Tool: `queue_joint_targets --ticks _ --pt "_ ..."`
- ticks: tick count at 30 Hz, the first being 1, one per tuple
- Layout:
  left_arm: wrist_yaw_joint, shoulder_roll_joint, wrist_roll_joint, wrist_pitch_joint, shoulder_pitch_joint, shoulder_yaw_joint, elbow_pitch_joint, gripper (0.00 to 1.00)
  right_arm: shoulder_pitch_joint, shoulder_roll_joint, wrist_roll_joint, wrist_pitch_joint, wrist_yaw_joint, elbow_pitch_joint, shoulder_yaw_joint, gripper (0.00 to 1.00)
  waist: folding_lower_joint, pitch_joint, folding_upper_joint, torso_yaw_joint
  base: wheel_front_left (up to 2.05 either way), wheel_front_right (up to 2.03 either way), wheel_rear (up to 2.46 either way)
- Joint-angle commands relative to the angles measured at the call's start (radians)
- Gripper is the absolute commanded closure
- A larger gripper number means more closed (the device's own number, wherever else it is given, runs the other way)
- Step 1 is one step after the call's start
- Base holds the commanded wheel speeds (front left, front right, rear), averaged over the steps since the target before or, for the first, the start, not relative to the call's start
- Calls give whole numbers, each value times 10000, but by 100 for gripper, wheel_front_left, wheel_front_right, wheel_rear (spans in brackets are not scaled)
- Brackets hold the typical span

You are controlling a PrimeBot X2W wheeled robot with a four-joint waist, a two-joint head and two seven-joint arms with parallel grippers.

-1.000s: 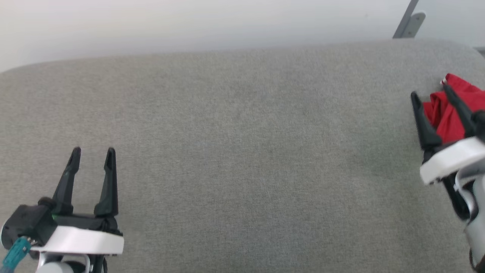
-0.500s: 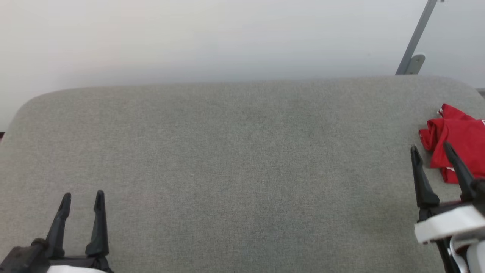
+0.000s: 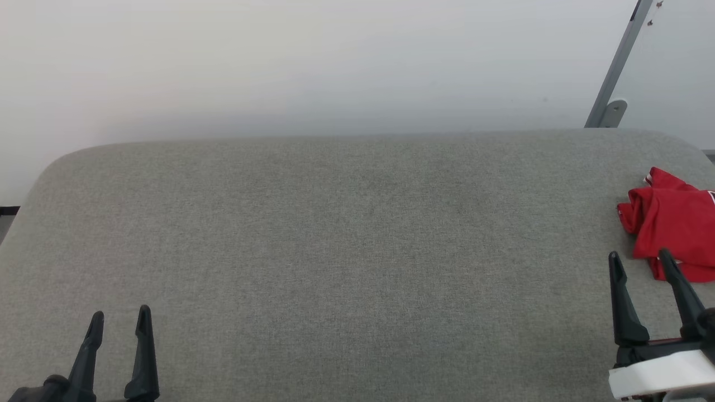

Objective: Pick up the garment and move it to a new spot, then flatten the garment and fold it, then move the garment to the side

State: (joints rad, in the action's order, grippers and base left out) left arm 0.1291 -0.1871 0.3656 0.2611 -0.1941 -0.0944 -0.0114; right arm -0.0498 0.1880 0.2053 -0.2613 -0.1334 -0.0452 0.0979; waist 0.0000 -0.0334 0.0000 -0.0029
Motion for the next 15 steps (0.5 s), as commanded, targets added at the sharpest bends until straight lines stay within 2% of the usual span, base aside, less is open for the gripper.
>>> queue_joint_targets --ticks 1,15 --pt "17 26 65 53 -109 -40 9 0 -141 -40 11 -41 48 80 37 0 0 -33 0 12 0 0 0" --pt "18 327 71 53 -181 -158 -11 0 -616 -333 -38 -42 48 386 371 0 0 -185 0 68 0 0 0"
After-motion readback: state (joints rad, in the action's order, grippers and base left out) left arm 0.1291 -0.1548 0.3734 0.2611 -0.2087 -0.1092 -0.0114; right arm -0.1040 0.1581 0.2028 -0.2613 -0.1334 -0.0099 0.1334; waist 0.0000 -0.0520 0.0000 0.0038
